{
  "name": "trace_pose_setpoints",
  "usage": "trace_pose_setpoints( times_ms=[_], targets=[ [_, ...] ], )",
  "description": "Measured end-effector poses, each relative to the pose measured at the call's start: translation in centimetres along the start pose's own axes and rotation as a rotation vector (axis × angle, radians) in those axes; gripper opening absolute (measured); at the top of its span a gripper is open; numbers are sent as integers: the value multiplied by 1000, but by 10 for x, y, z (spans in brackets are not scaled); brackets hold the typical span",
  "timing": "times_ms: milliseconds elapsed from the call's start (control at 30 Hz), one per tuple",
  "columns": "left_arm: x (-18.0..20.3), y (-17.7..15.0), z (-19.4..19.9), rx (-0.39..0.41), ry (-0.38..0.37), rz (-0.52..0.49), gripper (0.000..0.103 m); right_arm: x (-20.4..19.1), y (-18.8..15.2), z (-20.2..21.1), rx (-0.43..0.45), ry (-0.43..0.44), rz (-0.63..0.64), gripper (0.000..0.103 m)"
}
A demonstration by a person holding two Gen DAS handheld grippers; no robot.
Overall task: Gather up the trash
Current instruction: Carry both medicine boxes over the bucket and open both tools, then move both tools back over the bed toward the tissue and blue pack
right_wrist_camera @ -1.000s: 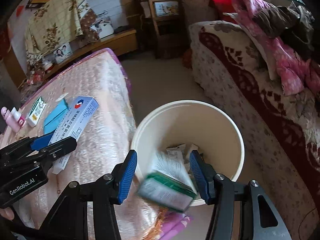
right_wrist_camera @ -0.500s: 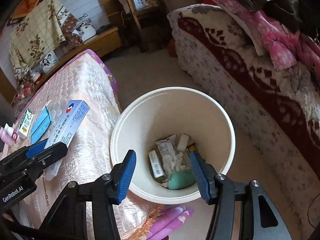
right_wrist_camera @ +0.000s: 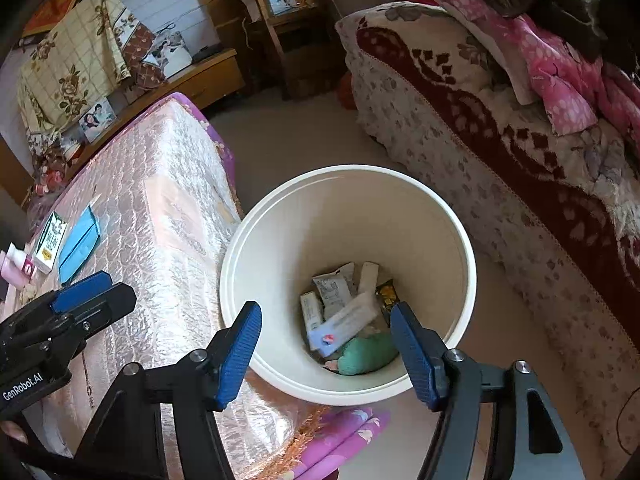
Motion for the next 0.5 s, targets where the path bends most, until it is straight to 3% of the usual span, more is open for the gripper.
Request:
trace_pose_setpoints(
  times_ms=[500],
  targets=[
    [-44, -9, 47, 77, 115, 32, 62, -52, -1, 18, 29, 17, 79, 66]
  ],
)
Point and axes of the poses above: each gripper's, at about its wrist camera, not at the fingertips, and z roughly against the way its jaws point, x to its right, y to its top, the point moved 8 cm from there along -z, roughly the way its jaws point, and after that the axes turned 9 degrees about -y, right-handed, at the moved point
